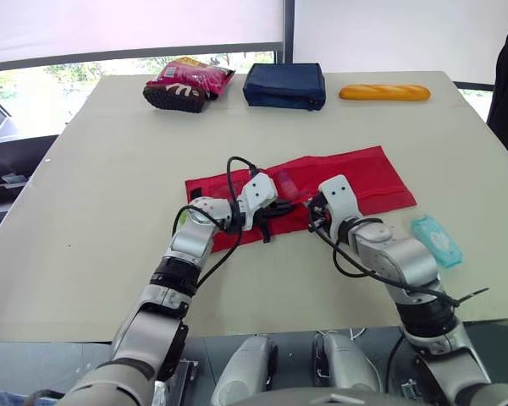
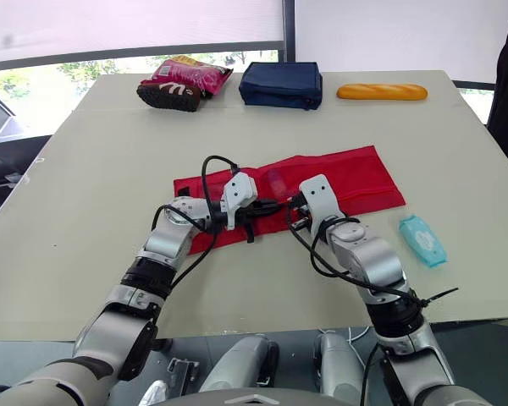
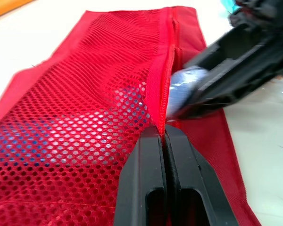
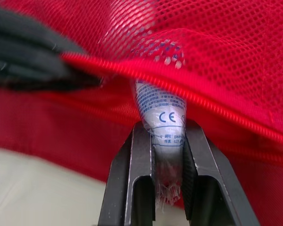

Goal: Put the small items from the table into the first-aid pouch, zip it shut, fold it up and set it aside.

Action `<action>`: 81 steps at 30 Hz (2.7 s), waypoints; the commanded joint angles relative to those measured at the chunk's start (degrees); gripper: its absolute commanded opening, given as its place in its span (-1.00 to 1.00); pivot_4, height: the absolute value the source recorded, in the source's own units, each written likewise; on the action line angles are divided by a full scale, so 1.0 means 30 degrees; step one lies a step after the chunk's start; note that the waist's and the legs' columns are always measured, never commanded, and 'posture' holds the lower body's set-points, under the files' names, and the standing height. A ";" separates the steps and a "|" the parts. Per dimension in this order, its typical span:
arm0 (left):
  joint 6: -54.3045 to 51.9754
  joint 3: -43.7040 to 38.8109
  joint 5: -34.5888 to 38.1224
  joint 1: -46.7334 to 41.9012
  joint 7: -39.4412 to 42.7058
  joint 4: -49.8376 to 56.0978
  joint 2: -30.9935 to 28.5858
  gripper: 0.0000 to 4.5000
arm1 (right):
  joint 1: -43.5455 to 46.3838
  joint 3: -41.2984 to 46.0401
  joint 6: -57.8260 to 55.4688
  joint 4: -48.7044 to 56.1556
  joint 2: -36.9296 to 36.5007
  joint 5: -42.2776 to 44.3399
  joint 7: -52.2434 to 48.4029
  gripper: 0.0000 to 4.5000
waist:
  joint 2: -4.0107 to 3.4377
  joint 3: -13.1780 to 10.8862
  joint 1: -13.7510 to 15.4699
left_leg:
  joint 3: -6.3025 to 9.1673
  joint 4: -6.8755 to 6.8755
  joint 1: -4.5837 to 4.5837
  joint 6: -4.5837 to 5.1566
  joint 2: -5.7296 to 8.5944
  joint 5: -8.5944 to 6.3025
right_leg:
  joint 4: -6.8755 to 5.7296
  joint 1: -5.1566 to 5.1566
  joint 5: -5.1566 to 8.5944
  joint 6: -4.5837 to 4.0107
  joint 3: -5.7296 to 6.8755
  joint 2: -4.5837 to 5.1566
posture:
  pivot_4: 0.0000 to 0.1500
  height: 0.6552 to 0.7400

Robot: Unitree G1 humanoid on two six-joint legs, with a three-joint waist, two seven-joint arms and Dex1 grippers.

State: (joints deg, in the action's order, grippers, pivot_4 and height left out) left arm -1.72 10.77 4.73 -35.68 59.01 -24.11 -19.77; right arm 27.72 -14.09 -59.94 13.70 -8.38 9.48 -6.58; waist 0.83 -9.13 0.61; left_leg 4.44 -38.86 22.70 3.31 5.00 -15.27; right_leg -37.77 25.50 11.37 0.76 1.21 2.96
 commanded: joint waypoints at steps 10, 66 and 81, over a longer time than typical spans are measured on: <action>0.0553 0.0629 0.0226 0.0060 0.0881 0.0382 0.0460 -1.00 | 0.2299 0.0098 0.4293 -0.4568 0.2034 -0.2372 0.1363 -0.94 | -0.0005 0.0002 -0.0050 | -0.0012 0.0002 0.0001 -0.0001 0.0007 0.0000 | -0.0015 0.0020 0.0000 -0.0002 -0.0028 -0.0003 | 1.00 0.98; 0.2728 -0.0207 -0.0301 -0.1979 0.0357 -0.4079 -0.0014 -1.00 | -0.6717 0.5974 0.4329 1.1951 -0.4488 0.2205 -0.7514 0.07 | -0.0002 -0.0001 -0.0212 | 0.0019 0.0043 0.0029 -0.0004 0.0005 0.0001 | 0.0026 0.0039 0.0006 0.0006 -0.0001 -0.0010 | 1.00 0.98; 0.3456 -0.0228 -0.0432 -0.2348 0.0754 -0.4911 -0.0578 -1.00 | -2.2113 2.3374 1.0758 1.3470 -0.5965 1.2237 -1.5613 0.99 | 0.0000 -0.0005 0.0029 | -0.0006 0.0045 -0.0027 0.0086 -0.0035 -0.0051 | 0.0033 -0.0027 0.0013 0.0025 0.0001 -0.0023 | 1.00 0.98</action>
State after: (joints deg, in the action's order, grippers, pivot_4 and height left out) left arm 7.75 11.20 3.51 -41.86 61.10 -38.69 -20.57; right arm -35.12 50.16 -31.79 54.32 -26.04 43.75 -48.97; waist 0.83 -9.14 0.70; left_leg 4.42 -38.72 22.62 3.59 4.87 -15.44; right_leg -37.65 25.41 11.42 0.85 1.23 2.87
